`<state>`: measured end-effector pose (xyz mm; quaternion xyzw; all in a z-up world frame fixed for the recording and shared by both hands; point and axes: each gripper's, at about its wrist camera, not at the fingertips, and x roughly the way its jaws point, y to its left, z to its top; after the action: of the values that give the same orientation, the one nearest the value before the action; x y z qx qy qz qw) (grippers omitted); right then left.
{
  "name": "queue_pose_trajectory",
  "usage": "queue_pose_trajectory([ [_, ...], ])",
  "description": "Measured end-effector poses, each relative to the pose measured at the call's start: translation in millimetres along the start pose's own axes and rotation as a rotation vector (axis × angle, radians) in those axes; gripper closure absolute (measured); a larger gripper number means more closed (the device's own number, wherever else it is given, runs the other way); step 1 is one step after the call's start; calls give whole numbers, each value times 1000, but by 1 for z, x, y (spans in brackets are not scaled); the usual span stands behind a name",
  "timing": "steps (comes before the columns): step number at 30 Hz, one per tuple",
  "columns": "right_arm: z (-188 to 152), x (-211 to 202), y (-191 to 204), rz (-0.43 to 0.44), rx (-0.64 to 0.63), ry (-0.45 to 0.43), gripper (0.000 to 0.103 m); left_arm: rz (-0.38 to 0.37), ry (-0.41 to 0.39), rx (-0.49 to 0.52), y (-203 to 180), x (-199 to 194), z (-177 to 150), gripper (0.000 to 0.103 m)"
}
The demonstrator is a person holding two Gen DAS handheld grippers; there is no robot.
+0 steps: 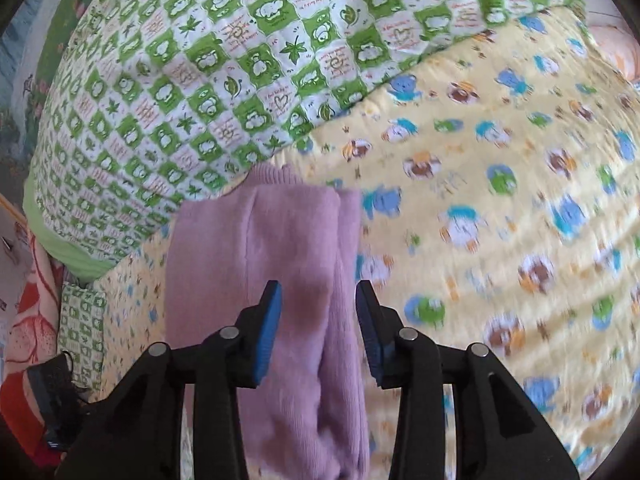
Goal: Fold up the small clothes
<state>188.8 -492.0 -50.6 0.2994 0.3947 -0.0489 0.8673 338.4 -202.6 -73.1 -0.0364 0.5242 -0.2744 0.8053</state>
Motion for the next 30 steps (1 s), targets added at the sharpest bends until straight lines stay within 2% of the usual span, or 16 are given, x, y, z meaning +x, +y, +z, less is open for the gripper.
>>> queue_pose_trajectory([
  [3, 14, 22, 9, 2, -27, 7, 63, 5, -8, -47, 11, 14, 32, 40],
  [4, 17, 25, 12, -1, -43, 7, 69, -2, -13, -57, 13, 19, 43, 40],
  [5, 20, 29, 16, -12, -62, 7, 89, 4, -15, -62, 14, 23, 51, 39],
  [6, 21, 31, 18, -21, -77, 9, 92, 20, -18, -64, 15, 27, 60, 39],
  [11, 44, 28, 26, -33, -134, -60, 94, 71, -26, -54, 20, 48, 90, 39],
  [14, 49, 46, 10, -84, -119, -36, 94, 65, -9, -56, 22, 60, 92, 37],
  [18, 40, 61, -8, -67, -69, 15, 94, 55, -7, -64, 23, 60, 91, 35],
  [21, 38, 48, -11, -52, -41, 7, 87, 44, -16, -78, 25, 58, 96, 34],
  [26, 20, 8, -10, -22, 19, -35, 58, 30, -11, -107, 25, 61, 100, 33],
  [28, 1, -3, -8, 12, 31, -35, 56, 10, -5, -111, 23, 59, 95, 33],
  [30, -25, -12, -9, -4, 29, -3, 56, -1, -1, -107, 21, 55, 86, 33],
])
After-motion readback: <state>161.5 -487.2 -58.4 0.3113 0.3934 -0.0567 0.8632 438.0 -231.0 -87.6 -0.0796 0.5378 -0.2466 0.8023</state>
